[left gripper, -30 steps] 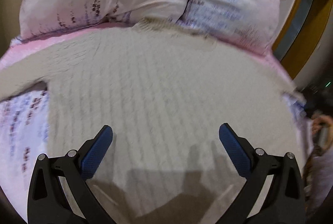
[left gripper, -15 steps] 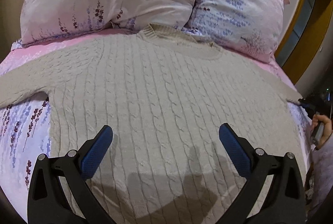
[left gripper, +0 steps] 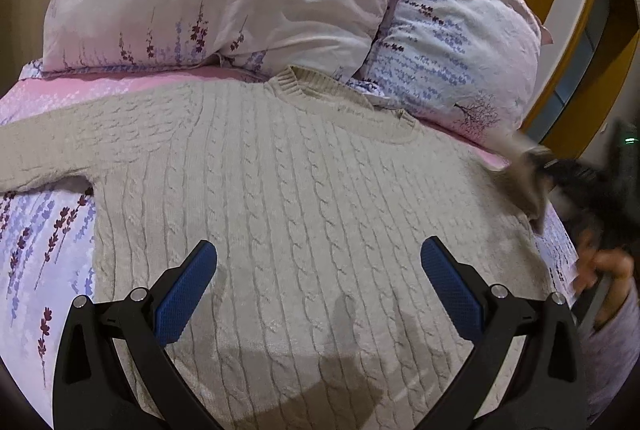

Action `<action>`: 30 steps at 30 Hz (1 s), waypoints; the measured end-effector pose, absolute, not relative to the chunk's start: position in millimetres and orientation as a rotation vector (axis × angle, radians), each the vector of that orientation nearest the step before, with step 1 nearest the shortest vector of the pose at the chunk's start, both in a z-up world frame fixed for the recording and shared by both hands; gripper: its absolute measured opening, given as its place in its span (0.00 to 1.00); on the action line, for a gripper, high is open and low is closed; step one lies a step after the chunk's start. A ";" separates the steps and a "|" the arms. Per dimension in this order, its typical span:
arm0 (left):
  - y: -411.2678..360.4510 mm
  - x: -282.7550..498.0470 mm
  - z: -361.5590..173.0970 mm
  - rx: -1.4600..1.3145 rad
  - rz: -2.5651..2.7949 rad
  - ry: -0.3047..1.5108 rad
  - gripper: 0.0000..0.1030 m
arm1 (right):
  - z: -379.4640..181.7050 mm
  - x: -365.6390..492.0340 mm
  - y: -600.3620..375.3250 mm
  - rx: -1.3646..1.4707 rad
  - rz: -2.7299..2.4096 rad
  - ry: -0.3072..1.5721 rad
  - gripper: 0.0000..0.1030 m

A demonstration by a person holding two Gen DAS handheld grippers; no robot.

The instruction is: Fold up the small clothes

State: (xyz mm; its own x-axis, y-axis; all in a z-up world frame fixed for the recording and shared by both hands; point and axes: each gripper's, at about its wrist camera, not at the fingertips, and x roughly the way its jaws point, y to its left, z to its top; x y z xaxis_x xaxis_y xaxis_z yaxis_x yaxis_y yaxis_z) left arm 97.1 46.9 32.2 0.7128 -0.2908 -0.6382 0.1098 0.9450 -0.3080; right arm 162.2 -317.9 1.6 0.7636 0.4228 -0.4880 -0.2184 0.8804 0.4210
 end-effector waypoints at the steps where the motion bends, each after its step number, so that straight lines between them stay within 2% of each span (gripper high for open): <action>1: 47.9 95.7 34.0 -0.260 -0.229 0.736 0.99 | -5.8 166.5 -305.2 0.334 0.378 0.647 0.08; 5: 53.8 88.0 44.2 -0.240 -0.230 0.682 0.99 | -31.5 170.6 -286.6 0.356 0.394 0.752 0.20; 6: 55.7 88.2 45.9 -0.228 -0.217 0.677 0.99 | -32.1 170.8 -292.7 0.397 0.399 0.752 0.34; 8: 58.8 91.3 46.3 -0.216 -0.210 0.681 0.99 | -30.7 171.0 -316.8 0.504 0.375 0.727 0.49; 9: 60.4 92.8 46.1 -0.216 -0.214 0.685 0.99 | -29.1 171.1 -325.8 0.541 0.359 0.714 0.50; 13: 66.8 102.1 45.6 -0.261 -0.297 0.699 0.99 | -33.5 178.9 -378.1 0.695 0.250 0.691 0.49; 14: 70.0 105.2 45.4 -0.294 -0.326 0.700 0.99 | -36.9 180.2 -387.9 0.725 0.223 0.688 0.46; 17: 77.0 110.6 43.8 -0.378 -0.374 0.692 0.99 | -47.2 178.1 -417.3 0.801 0.138 0.681 0.26; 21: 81.7 124.9 42.3 -0.410 -0.388 0.740 0.99 | -38.2 177.1 -419.5 0.743 0.049 0.637 0.10; 27: 97.6 148.0 37.7 -0.631 -0.505 0.770 0.98 | 11.7 184.2 -337.2 0.528 0.252 0.546 0.08; 30: 106.2 160.2 33.2 -0.759 -0.522 0.768 0.88 | 22.4 198.5 -266.3 0.420 0.411 0.574 0.08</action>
